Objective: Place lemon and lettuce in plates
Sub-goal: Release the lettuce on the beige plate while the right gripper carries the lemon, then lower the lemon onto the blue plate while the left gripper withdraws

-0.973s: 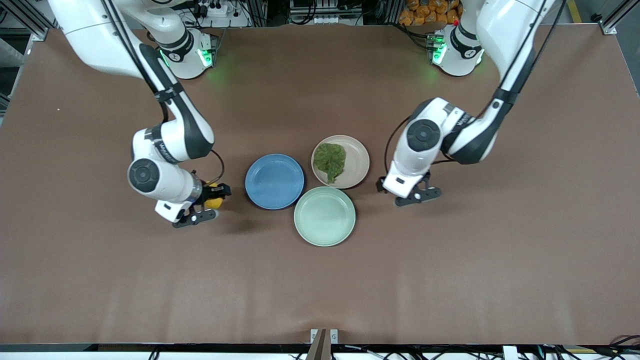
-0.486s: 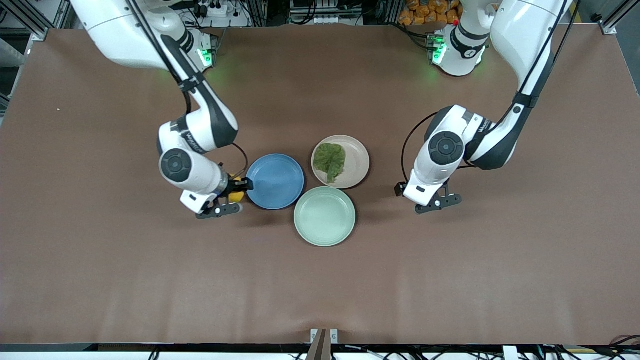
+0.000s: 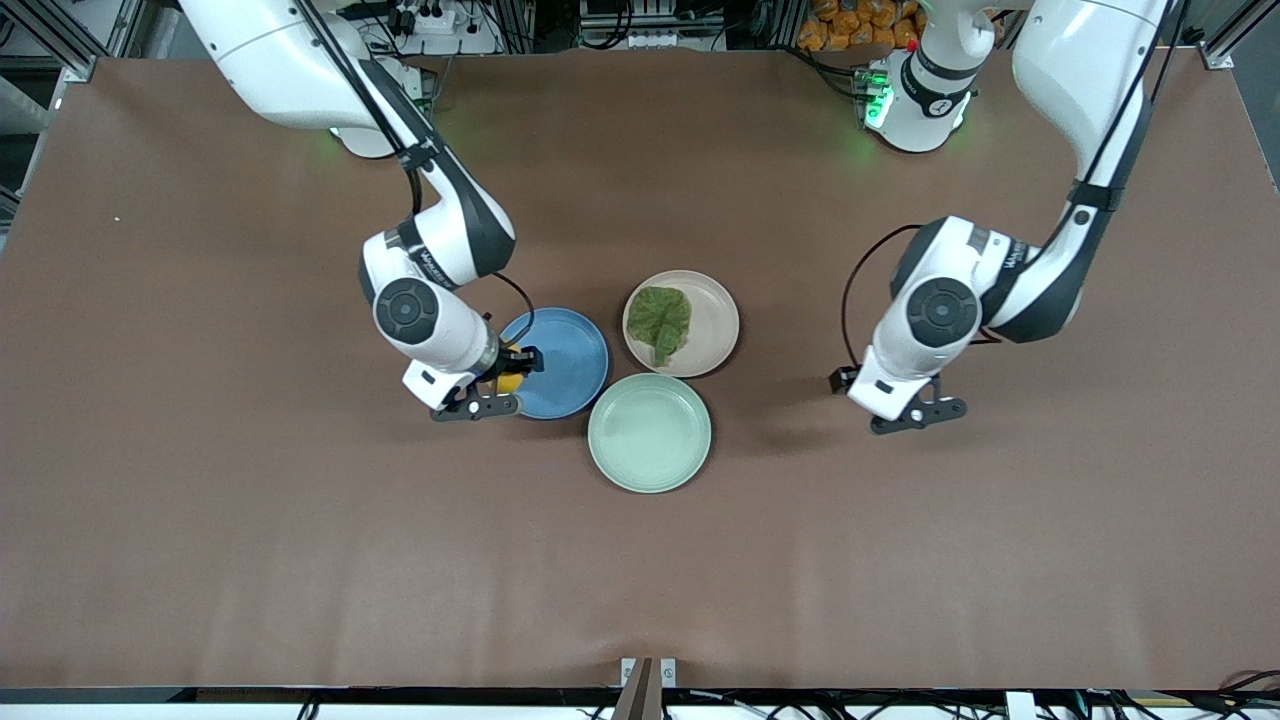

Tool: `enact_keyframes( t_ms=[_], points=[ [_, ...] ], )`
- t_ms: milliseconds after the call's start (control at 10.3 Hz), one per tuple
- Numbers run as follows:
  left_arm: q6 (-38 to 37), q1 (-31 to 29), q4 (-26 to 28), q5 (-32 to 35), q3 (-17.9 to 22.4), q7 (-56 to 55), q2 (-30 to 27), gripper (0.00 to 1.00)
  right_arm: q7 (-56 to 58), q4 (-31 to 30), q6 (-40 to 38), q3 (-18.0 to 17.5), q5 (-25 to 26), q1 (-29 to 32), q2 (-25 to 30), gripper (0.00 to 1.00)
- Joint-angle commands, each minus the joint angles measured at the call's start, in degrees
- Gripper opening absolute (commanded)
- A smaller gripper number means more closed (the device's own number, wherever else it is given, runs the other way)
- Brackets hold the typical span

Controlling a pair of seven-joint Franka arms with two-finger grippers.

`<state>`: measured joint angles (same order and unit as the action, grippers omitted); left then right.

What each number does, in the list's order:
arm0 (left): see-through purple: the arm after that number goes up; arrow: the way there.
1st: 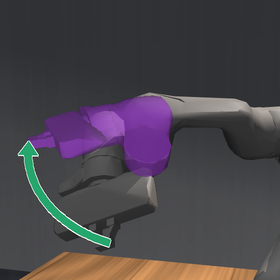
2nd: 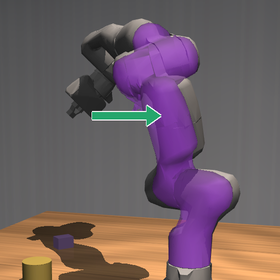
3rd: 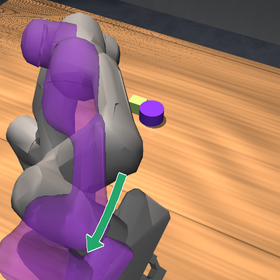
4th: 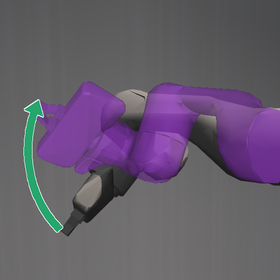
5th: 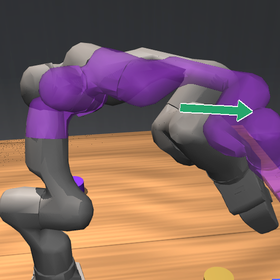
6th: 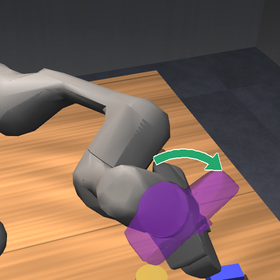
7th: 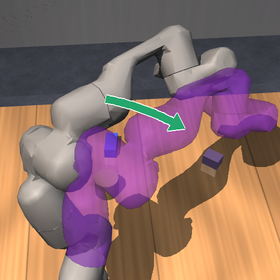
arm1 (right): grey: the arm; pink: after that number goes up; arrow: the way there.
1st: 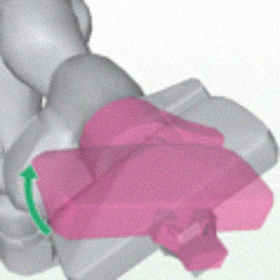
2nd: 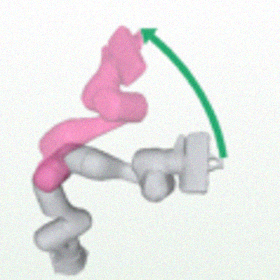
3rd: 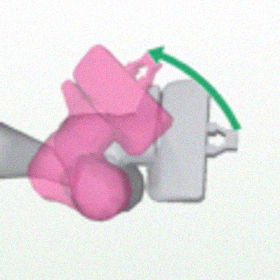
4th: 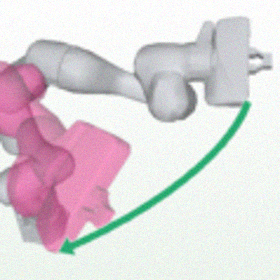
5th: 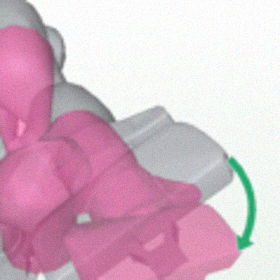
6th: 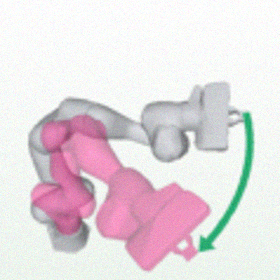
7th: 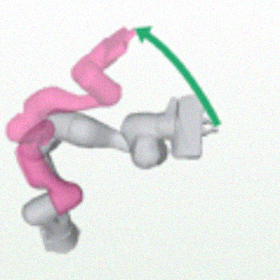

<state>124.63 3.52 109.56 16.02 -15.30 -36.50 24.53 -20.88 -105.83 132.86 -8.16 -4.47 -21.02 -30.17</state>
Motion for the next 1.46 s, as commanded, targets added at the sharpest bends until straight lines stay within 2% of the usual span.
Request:
enact_keyframes(
  t_ms=[0, 292, 486, 681, 876, 1070, 1168, 1265, 1362],
  points=[
    [-0.26, 2.88, 2.58, -0.1, 7.01, 7.98, -3.86, 1.0, -1.98, 0.1, 2.92, 0.16, -0.72, -2.17, -1.99, 0.43],
    [0.0, 2.98, 9.42, -9.83, 12.91, 22.3, -12.11, 1.0, -1.98, 0.1, 3.37, 0.25, -0.54, -3.41, -3.13, 0.44],
    [0.09, 2.98, 12.86, -10.83, 13.9, 24.11, -17.74, 1.0, -1.98, 0.01, 5.03, 0.25, -0.37, -4.55, -4.36, 0.45],
    [0.09, 2.89, 13.67, -10.83, 13.9, 24.19, -24.06, 1.0, -1.89, 0.01, 6.88, 0.25, -0.02, -4.81, -5.5, 0.48],
    [0.09, 2.89, 11.57, -12.92, 13.9, 24.19, -27.24, 1.0, -1.89, 0.01, 7.24, 0.43, 0.16, -5.87, -6.21, 0.52],
    [-0.52, 2.89, 6.75, -15.31, 13.9, 24.63, -28.22, 1.0, -1.89, 0.09, 8.02, 0.43, 0.25, -5.87, -6.65, 0.6],
    [-2.7, 2.89, 4.11, -15.92, 13.81, 25.42, -28.13, 1.0, -1.89, 0.1, 8.03, 0.43, 0.25, -5.87, -6.91, 0.71],
    [-6.99, 2.98, 0.26, -18.02, 13.9, 25.86, -27.52, 1.0, -1.89, 0.1, 8.03, 0.43, 0.25, -5.87, -6.91, 0.78],
    [-11.2, 3.15, -3.26, -18.56, 13.9, 26.65, -26.91, 1.0, -1.89, 0.1, 8.03, 0.51, 0.34, -5.87, -6.91, 0.95]
  ],
)
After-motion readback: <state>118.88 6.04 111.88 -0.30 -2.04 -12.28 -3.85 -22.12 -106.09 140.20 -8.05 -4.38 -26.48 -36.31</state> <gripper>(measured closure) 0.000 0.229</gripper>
